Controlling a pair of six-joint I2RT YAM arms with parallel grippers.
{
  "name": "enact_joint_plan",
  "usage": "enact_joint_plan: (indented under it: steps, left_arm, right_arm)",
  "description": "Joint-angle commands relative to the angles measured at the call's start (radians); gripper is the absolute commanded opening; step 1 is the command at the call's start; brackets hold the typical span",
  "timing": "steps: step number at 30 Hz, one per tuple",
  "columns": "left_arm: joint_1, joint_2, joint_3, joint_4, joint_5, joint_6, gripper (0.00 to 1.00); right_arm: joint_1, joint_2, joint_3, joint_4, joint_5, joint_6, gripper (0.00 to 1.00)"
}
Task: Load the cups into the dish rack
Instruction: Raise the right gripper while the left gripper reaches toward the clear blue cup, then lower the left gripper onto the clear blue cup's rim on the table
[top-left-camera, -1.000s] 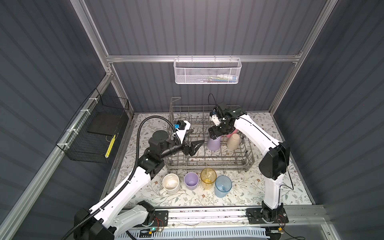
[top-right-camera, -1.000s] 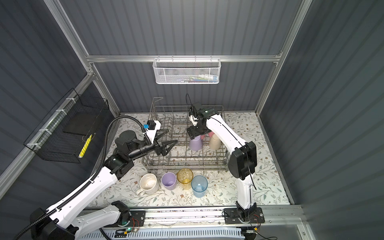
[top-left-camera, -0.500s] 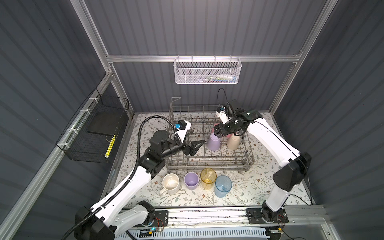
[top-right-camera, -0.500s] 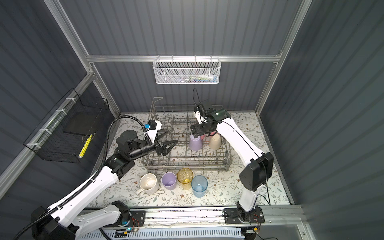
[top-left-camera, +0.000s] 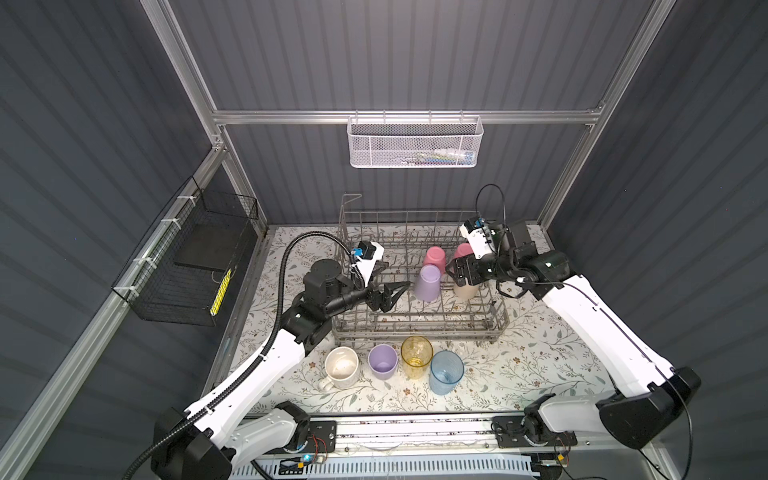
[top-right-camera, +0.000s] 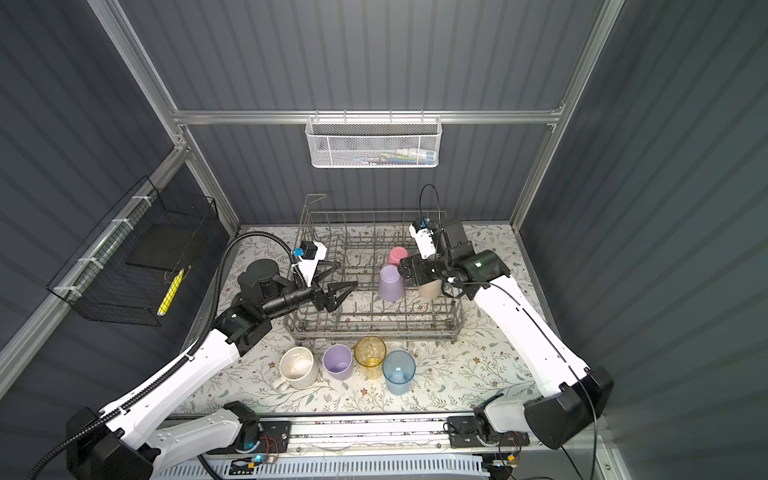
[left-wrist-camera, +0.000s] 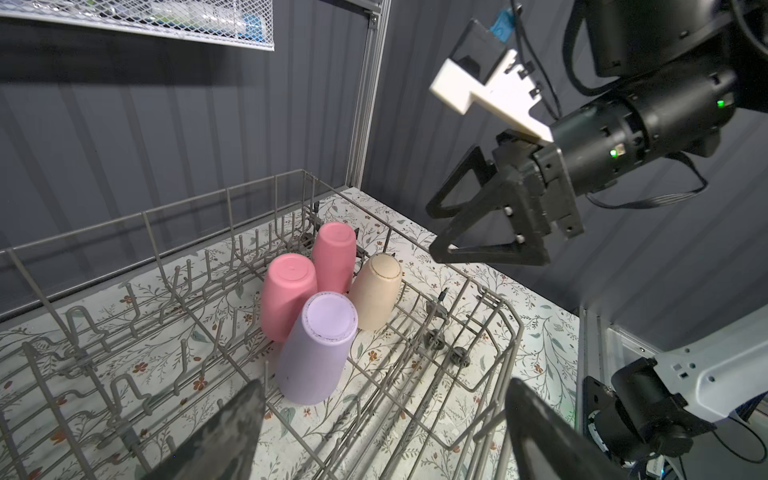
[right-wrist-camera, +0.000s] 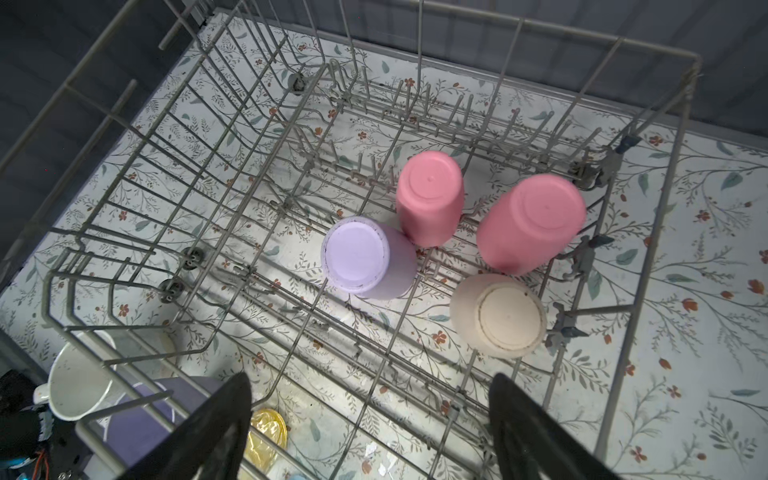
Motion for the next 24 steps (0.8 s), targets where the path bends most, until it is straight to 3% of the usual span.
enact_joint_plan:
  steps: [1, 13, 20, 24]
  left_arm:
    - [0.001, 0.02, 0.018, -0.015, 0.036, -0.026, 0.89]
    - [-0.016, 0.092, 0.034, 0.018, 0.153, 0.012, 0.87]
    - [-0.198, 0.149, 0.149, -0.184, 0.025, 0.23, 0.84]
    - [-0.218, 0.163, 0.183, -0.217, 0.053, 0.247, 0.82]
  right_arm:
    - [0.0, -0.053, -0.059, 0.03, -0.036, -0.005, 0.87]
    - [0.001, -0.291, -0.294, 0.085, -0.102, 0.04, 0.84]
    - [-0.022, -0.303, -0.356, 0.135, -0.052, 0.106, 0.84]
    - [-0.098, -0.313, -0.386, 0.171, -0.088, 0.171, 0.84]
